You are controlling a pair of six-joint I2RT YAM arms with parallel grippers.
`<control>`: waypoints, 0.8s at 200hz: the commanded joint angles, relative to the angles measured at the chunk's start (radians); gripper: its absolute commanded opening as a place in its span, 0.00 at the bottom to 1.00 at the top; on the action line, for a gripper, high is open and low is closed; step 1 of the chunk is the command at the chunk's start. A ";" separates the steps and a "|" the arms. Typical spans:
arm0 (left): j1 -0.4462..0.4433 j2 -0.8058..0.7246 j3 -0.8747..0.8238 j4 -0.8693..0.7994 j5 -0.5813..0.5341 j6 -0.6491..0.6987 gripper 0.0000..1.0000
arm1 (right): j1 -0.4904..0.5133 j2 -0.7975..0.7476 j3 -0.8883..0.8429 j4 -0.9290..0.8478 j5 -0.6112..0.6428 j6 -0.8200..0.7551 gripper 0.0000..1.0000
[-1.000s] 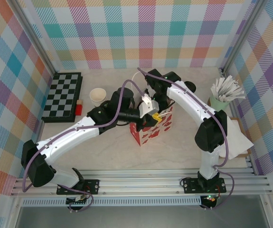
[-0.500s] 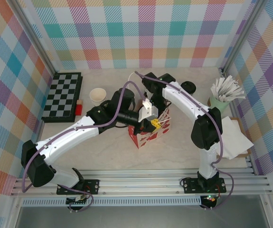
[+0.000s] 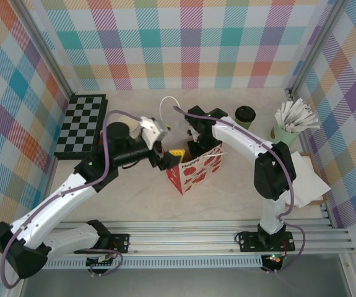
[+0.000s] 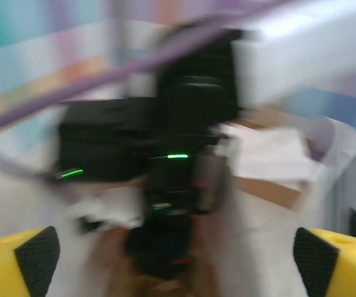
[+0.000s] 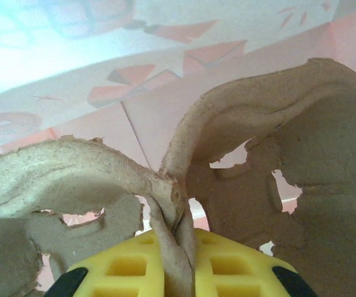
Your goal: Pack the takeout coffee
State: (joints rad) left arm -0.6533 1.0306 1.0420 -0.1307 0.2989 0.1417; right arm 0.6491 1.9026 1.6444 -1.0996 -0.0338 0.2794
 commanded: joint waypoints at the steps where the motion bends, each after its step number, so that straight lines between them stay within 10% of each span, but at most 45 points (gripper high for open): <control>1: 0.117 0.037 0.035 0.007 -0.391 -0.332 1.00 | 0.004 -0.034 -0.017 0.052 0.010 -0.055 0.00; 49: 0.183 0.179 0.111 -0.106 -0.093 -0.423 0.81 | 0.006 -0.037 -0.036 0.116 0.021 -0.092 0.00; 100: 0.182 0.249 0.124 -0.064 -0.078 -0.426 0.65 | 0.006 -0.051 -0.062 0.149 0.025 -0.147 0.00; 130: 0.182 0.342 0.220 -0.137 -0.121 -0.426 0.25 | 0.006 -0.072 -0.079 0.169 0.019 -0.195 0.00; 160: 0.185 0.397 0.267 -0.193 -0.173 -0.459 0.06 | 0.006 -0.089 -0.109 0.183 0.020 -0.224 0.00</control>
State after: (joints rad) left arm -0.4686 1.4017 1.2625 -0.2726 0.1635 -0.2928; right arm 0.6498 1.8553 1.5604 -0.9436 -0.0219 0.1101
